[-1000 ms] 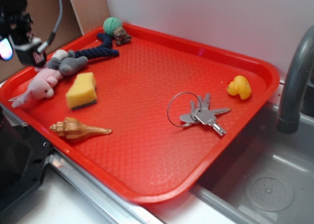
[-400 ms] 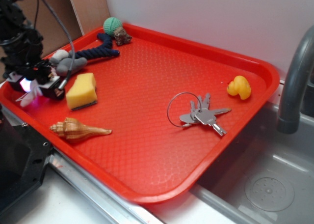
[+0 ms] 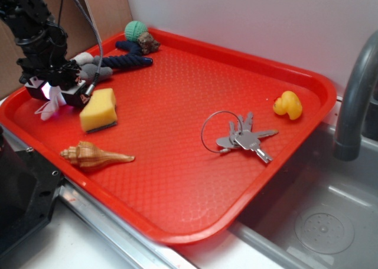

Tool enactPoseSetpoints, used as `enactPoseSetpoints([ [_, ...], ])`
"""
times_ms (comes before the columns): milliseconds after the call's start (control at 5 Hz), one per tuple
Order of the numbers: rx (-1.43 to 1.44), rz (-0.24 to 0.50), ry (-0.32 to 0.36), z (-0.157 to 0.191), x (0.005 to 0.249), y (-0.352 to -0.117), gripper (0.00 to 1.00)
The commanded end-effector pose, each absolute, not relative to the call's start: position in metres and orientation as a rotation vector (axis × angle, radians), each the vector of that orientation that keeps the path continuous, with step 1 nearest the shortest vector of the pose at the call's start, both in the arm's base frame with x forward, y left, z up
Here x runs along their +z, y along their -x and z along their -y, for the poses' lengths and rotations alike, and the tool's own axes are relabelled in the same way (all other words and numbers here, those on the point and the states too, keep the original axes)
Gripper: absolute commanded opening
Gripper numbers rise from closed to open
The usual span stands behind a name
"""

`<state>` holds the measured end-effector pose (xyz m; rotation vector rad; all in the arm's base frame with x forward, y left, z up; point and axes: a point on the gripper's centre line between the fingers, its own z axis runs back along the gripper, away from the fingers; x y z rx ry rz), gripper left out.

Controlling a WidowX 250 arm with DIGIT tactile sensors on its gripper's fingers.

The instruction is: Grab the pink bunny.

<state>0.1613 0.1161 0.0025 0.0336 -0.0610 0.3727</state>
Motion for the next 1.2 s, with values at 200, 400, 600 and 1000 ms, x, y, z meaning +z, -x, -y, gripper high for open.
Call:
enactPoseSetpoints([
  [200,0.375,-0.002,0.045,-0.095,0.031,-0.146,0.00],
  [400,0.330,0.052,0.024,-0.072,0.080,-0.141,0.00],
  [600,0.303,0.090,0.037,-0.062,0.118,-0.137,0.00],
  [1000,0.170,0.076,0.011,-0.036,0.188,-0.165,0.00],
])
